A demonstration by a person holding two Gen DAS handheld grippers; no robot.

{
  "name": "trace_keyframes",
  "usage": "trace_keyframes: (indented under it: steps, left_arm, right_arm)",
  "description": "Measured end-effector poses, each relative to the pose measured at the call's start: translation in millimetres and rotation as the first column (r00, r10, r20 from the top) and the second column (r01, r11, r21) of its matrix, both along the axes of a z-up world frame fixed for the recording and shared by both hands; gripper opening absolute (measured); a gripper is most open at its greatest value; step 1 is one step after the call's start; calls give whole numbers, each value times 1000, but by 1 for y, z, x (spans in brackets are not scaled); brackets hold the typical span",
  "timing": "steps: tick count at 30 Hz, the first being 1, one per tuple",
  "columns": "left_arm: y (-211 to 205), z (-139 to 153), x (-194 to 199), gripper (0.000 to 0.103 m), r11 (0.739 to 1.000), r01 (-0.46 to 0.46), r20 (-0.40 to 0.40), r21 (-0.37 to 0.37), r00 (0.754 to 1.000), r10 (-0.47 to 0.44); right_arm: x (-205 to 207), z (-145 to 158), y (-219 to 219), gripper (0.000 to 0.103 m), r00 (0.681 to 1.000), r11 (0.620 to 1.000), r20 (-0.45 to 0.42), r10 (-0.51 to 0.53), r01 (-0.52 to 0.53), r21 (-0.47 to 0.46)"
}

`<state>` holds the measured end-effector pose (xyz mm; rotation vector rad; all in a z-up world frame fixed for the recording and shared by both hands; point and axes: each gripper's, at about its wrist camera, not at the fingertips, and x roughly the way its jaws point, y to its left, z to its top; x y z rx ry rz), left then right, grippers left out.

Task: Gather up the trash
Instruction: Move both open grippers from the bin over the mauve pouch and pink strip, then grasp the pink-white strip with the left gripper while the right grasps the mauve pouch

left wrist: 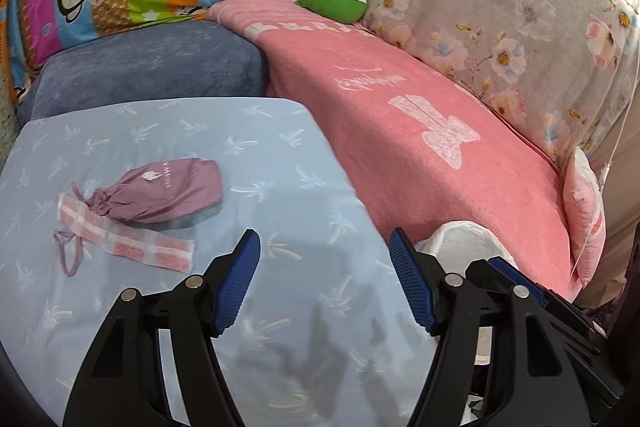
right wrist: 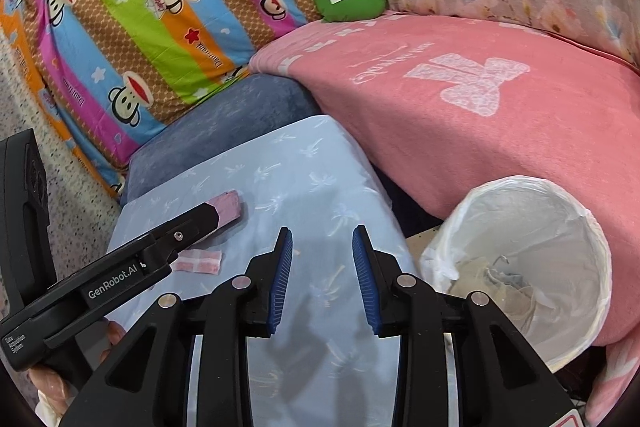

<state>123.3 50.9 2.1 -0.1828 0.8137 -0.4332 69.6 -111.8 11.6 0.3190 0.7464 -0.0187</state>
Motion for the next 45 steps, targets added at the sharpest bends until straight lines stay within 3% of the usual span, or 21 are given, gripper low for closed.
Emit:
trace_keyframes:
  steps: [16, 32, 38, 45]
  left_arm:
    - [90, -33, 20, 69, 980, -187, -40, 64, 981, 190]
    - [191, -71, 54, 76, 927, -362, -122, 99, 920, 372]
    - [217, -83, 68, 76, 911, -401, -154, 99, 898, 412]
    - [228, -97, 90, 76, 911, -411, -232, 42, 883, 409]
  right_arm:
    - [46, -19, 82, 39, 988, 990, -59, 141, -143, -23]
    - [112, -67, 171, 43, 948, 960, -159, 275, -279, -4]
    - [141, -83, 192, 47, 941, 957, -178, 289, -290, 24]
    - [174, -102, 196, 47, 942, 964, -210, 262, -246, 98]
